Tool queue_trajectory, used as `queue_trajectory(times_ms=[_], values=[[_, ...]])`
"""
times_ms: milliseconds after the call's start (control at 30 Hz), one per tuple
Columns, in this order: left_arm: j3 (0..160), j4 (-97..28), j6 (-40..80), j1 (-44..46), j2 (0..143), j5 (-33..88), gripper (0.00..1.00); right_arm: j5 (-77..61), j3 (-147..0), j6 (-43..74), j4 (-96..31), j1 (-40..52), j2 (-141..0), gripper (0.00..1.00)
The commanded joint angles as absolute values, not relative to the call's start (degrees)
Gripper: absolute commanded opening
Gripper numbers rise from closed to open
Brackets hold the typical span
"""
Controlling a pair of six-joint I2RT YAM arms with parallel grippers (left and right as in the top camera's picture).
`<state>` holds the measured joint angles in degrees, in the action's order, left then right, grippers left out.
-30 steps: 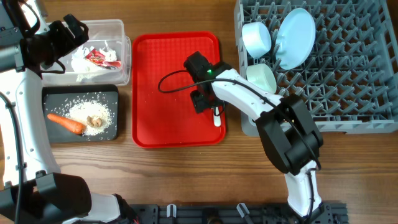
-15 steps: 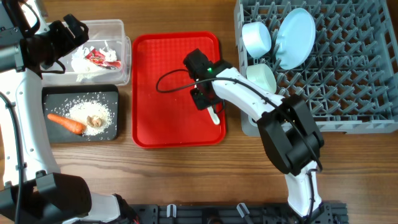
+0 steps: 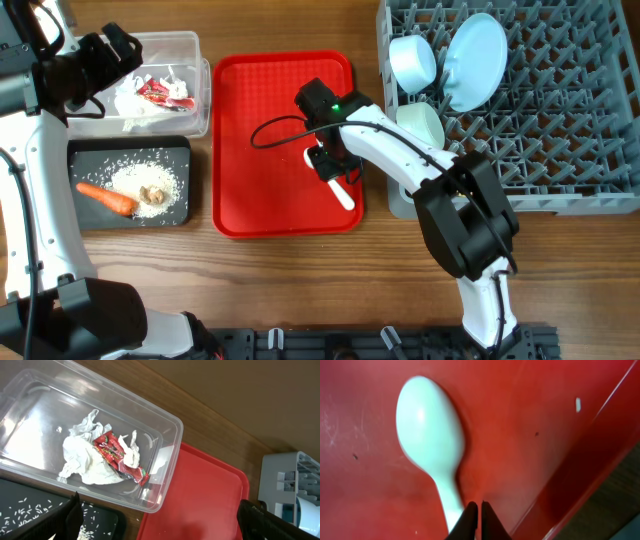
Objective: Sort waste into correct bins and load items into the dishwasher rack
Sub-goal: 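Reach the right gripper to the white spoon and grasp it, then carry the spoon to the rack and lay it down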
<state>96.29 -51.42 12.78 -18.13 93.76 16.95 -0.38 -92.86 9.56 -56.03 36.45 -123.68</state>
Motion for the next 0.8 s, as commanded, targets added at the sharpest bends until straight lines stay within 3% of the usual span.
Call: queue_trajectory(times_ms=[0,100,167,233,367,600,767], values=[[96.66,-51.33,12.47,-18.24,93.8,16.6,1.0,-1.54,-95.98,8.99,-57.06,36.47,-124.16,0.04],[96.66,-51.33,12.47,-18.24,93.8,16.6,1.0,-1.54,-96.82,8.97,-56.99,36.47,-123.83,0.04],[96.66,-51.33,12.45,-18.22,93.8,16.6,1.0,-2.5,-96.84,6.48,-56.27,36.49,-123.83,0.21],[96.66,-51.33,12.47,-18.24,93.8,16.6,1.0,-3.86,-96.82,0.25,-53.8,36.82,-123.85,0.5],[96.66,-51.33,12.45,-18.24,93.8,16.6,1.0,-3.9,-96.79,-3.09,-49.71,36.95,-124.22,0.68],[96.66,-51.31,12.45,-18.24,93.8,16.6,1.0,-6.11,-96.31,-6.13,-48.18,36.95,-126.56,0.69],[96.66,-51.33,12.45,-18.24,93.8,16.6,1.0,-9.02,-96.27,-7.51,-47.99,36.95,-129.91,0.6]])
